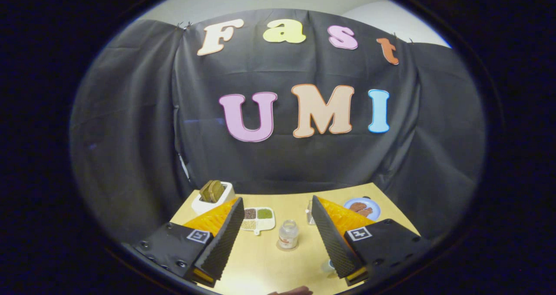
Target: Take the bottle from table, then pour the juice into the cup, finally place the bottle on the coaster
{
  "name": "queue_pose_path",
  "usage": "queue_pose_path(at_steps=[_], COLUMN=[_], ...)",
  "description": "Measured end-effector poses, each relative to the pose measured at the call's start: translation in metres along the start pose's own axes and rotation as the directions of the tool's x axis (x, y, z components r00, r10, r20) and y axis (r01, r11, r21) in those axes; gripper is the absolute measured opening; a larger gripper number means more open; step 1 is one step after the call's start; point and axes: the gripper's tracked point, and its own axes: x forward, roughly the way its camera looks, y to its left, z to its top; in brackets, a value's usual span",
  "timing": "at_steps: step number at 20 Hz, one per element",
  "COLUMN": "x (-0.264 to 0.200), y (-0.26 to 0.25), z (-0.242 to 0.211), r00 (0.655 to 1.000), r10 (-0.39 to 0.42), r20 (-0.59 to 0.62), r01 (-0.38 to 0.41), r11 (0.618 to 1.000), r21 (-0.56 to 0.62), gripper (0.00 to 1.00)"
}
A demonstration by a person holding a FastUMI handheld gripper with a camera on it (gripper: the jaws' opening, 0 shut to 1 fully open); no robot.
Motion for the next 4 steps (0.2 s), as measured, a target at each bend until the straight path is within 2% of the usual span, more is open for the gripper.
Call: queue_pose_path(at_steps=[4], x=[-0.0038], y=[0.0051], z=[-0.0072], r00=[0.999], r10=[0.036], r20=[-0.031], r01=[-0.037], r11=[0.999], r21=[-0.021], gripper=[0.97])
